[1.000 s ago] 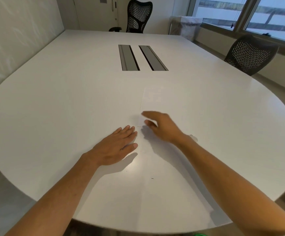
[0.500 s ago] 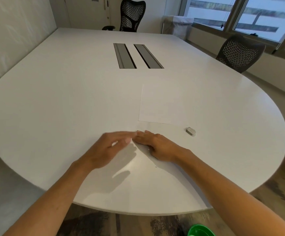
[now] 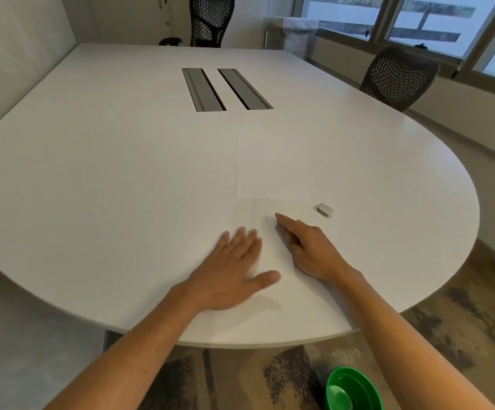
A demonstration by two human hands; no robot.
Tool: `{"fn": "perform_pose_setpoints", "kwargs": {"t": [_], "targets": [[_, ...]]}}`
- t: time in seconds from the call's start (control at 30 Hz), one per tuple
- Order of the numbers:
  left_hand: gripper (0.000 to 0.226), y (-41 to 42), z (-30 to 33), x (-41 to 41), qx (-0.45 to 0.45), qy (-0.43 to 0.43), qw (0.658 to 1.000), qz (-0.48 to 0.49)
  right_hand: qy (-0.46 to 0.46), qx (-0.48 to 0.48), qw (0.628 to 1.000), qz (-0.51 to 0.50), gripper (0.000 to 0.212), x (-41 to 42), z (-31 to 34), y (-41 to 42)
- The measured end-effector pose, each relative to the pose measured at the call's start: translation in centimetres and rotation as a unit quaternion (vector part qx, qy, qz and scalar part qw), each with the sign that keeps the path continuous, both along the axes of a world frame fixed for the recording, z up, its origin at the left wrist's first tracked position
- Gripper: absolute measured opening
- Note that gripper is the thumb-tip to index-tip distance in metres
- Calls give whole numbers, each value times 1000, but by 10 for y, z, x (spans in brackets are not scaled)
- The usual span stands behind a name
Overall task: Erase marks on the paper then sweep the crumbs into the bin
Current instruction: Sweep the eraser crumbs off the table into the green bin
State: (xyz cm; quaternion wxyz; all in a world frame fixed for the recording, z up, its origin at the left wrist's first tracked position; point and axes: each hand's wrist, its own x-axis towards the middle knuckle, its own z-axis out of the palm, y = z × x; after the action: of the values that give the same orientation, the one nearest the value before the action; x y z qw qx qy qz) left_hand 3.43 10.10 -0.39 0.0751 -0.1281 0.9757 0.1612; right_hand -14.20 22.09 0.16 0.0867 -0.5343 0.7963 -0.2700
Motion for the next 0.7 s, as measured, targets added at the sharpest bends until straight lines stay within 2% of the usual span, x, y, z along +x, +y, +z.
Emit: {"fn": "perform_pose_setpoints", "kwargs": {"t": [0.07, 0.17, 0.23, 0.27, 0.37, 0.43, 0.53, 0.7], "targets": [[87, 12, 5, 2, 59, 24, 998, -19, 13, -8, 1000, -1, 41, 2, -4, 2], [84, 0, 14, 7, 145, 113, 982, 43, 13, -16, 1000, -10, 39, 5, -8, 7], [95, -23, 14, 7, 104, 175, 974, 96, 23, -13, 999, -27, 40, 8, -9, 9], [101, -37, 12, 7, 67, 175, 974, 123, 28, -9, 999, -38, 40, 8, -10, 9], [107, -64, 5, 10, -11, 60, 979, 195, 40, -3, 997, -58, 42, 10, -10, 8], [113, -59, 0, 11, -45, 5, 984, 173, 39, -5, 997, -64, 42, 10, -11, 7], [118, -29, -3, 9, -63, -6, 993, 100, 46, 2, 996, -72, 44, 10, -11, 6], [98, 22, 2, -1, 3, 0, 1000, -24, 58, 5, 997, -58, 41, 13, -9, 7]]}}
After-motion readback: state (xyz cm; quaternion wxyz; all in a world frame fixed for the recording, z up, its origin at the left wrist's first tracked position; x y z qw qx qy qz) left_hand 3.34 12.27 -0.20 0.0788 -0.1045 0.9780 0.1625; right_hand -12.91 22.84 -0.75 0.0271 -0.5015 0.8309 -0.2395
